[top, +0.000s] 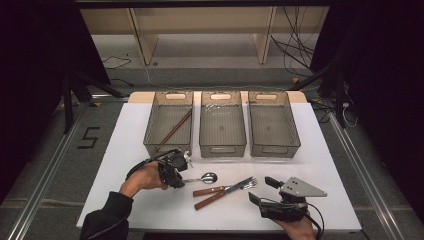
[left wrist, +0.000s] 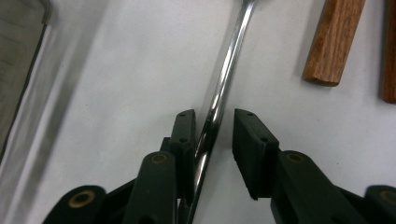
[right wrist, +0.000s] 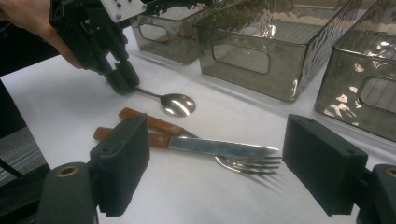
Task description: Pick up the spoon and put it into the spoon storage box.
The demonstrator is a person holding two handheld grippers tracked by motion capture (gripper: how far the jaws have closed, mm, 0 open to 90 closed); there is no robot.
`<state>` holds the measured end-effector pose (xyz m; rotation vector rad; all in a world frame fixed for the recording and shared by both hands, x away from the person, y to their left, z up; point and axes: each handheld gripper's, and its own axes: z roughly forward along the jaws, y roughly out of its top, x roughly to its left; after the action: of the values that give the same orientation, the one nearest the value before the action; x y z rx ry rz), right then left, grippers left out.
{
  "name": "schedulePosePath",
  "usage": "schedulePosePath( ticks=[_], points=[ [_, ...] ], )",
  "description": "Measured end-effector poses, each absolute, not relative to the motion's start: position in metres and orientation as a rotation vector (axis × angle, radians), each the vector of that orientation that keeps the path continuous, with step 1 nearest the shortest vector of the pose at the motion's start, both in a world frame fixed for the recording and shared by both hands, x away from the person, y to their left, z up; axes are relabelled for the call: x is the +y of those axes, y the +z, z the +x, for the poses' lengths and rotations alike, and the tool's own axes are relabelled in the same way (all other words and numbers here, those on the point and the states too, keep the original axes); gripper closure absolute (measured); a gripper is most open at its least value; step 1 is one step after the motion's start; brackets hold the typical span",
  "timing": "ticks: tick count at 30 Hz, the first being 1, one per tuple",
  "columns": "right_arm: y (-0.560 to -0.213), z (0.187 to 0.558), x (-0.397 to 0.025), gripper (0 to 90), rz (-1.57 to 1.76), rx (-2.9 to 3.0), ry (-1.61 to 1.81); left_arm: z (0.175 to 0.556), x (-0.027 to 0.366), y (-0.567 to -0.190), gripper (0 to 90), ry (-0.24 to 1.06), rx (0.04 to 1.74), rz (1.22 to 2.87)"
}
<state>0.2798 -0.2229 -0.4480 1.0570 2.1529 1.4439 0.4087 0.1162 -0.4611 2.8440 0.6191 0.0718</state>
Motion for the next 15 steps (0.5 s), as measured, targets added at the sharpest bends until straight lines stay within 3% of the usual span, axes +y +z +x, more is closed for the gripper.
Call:
schedulePosePath(
  ticks=[15],
  points=[
    [-0.4488, 0.2803, -0.2218, 23.8, 1.055, 2.159, 1.441, 0.4094, 0.1111, -0.46, 81.0, 0.053, 0.542, 2.896]
  ],
)
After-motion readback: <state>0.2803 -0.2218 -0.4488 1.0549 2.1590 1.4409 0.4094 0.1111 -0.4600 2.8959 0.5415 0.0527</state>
